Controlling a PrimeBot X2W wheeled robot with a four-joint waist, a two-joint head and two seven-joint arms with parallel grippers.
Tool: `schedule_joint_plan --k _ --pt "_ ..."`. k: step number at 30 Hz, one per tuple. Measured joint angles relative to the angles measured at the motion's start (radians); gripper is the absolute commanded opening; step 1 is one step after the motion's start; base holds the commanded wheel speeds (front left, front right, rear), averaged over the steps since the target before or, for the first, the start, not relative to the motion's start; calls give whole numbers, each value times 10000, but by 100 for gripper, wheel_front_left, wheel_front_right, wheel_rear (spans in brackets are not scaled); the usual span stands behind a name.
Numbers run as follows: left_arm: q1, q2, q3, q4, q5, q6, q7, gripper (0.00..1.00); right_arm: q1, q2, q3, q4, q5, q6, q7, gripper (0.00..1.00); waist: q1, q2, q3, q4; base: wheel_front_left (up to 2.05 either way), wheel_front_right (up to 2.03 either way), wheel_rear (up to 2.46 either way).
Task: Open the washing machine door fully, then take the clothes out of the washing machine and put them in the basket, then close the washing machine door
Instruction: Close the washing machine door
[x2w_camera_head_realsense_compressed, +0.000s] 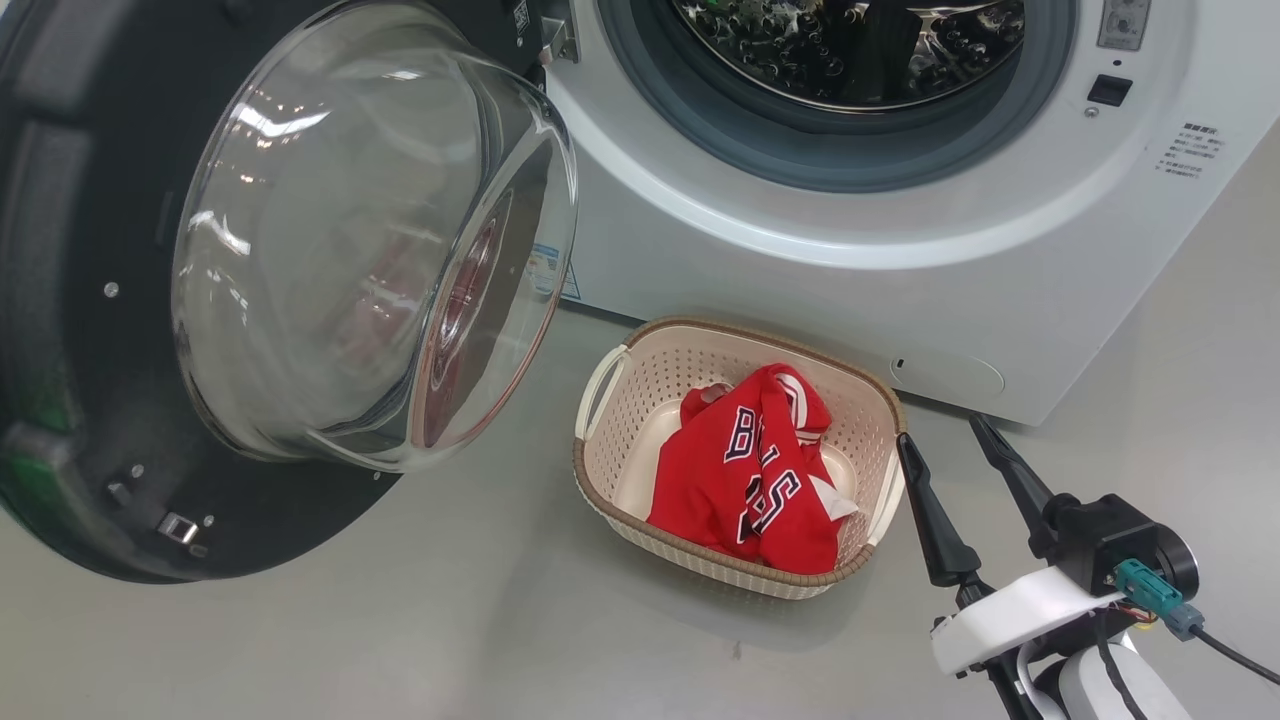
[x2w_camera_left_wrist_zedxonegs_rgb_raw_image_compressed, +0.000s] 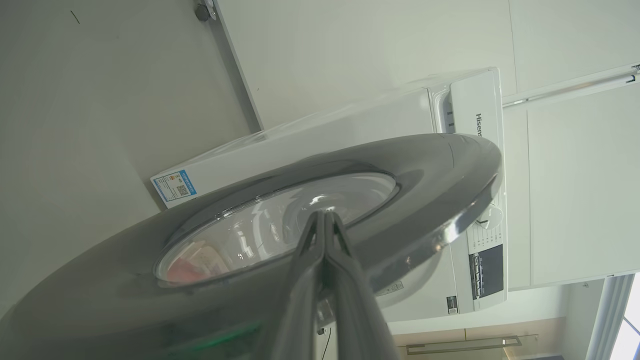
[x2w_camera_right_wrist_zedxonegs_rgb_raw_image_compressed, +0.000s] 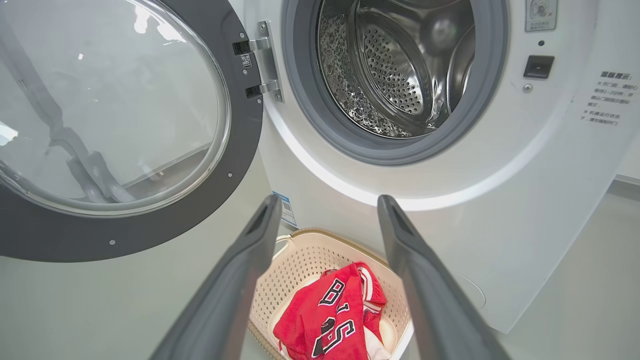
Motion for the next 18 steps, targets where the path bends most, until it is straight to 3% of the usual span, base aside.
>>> schedule_joint_plan --k 18 --pt "736 -196 -579 -1271 -514 -384 1586 0 1 -48 -8 -46 0 -86 33 100 0 0 -77 89 0 0 0"
